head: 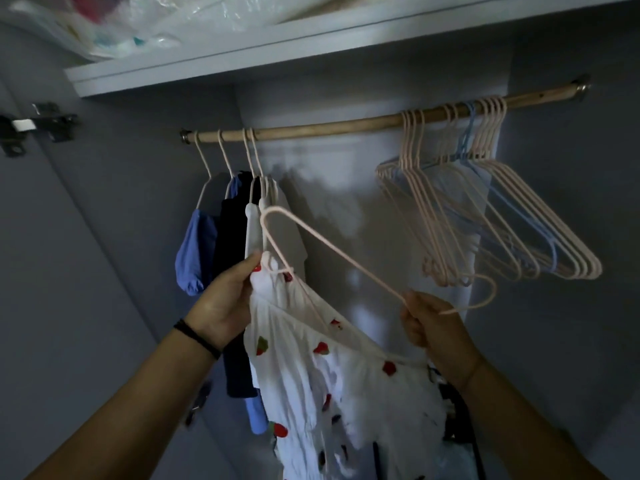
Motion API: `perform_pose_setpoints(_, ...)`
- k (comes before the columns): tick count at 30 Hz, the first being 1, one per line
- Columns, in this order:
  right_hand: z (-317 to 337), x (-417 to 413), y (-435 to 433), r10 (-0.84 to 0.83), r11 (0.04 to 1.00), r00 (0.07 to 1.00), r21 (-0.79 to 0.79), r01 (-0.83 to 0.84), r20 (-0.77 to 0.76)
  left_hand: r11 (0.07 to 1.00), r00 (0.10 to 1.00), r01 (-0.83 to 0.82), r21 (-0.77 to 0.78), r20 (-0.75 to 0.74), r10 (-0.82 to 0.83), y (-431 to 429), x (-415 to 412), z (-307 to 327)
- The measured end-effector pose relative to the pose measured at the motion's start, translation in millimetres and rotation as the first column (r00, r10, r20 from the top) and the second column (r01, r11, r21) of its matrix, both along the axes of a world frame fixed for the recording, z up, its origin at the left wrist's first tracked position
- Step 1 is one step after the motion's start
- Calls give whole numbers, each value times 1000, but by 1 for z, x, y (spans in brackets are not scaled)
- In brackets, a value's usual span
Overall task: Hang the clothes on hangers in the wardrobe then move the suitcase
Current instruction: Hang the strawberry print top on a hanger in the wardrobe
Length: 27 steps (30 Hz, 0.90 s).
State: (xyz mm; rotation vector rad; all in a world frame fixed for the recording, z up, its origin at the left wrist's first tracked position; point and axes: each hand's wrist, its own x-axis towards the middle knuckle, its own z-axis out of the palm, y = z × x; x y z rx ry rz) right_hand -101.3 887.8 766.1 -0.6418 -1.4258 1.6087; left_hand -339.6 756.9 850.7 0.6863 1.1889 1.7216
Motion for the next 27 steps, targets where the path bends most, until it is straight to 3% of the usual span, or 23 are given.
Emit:
perform_pose_setpoints(4, 3, 19, 4, -17, 995, 980, 99, -3, 198, 998, 999, -31, -52, 9, 31, -10, -14, -21)
perform_pose_setpoints(8, 15, 29, 2, -14, 979, 932, 195, -61, 362, 976, 972, -215, -37, -103, 210, -9, -20, -35)
perform_pose_setpoints(10, 19, 30, 0, -32, 972, 914, 227, -67, 405, 953, 927, -300, -39, -248, 282, -10, -21, -38)
perform_pose_setpoints(13, 25, 27, -1, -43, 958, 888, 270, -92, 458, 923, 758, -383, 46, -556, 342, -11, -11, -37)
perform_pose_setpoints(14, 27, 25, -2, -39, 951, 875, 287, -116, 483, 911, 646, -399, 105, -673, 361, -11, -5, -35)
perform_pose_setpoints(15, 29, 24, -2, -34, 941, 859, 305, -144, 510, 889, 445, -414, 194, -809, 384, -10, -2, -34)
perform_pose_setpoints(17, 35, 19, -4, -31, 918, 827, 343, -199, 562, 862, -110, -345, 373, -927, 357, -7, 3, -31)
perform_pose_setpoints(18, 38, 15, -5, -39, 902, 807, 368, -225, 589, 877, -303, -271, 396, -900, 313, -5, 4, -32)
perform_pose_setpoints(20, 43, 6, -9, -62, 861, 768, 423, -282, 638, 925, -492, -201, 322, -850, 189, 2, 15, -33)
perform_pose_setpoints(22, 47, -4, -12, -55, 827, 751, 452, -336, 658, 956, -602, -175, 237, -794, 87, 8, 37, -35)
perform_pose_setpoints(24, 55, -11, -12, -21, 804, 760, 462, -374, 650, 968, -619, -149, 200, -782, 66, 11, 52, -40)
perform_pose_setpoints(25, 60, -13, -10, -2, 802, 768, 460, -381, 640, 971, -539, -154, 181, -839, 71, 9, 54, -40)
perform_pose_setpoints(27, 72, -10, -5, 22, 820, 784, 438, -369, 620, 978, -189, -189, 89, -981, 53, 5, 46, -37)
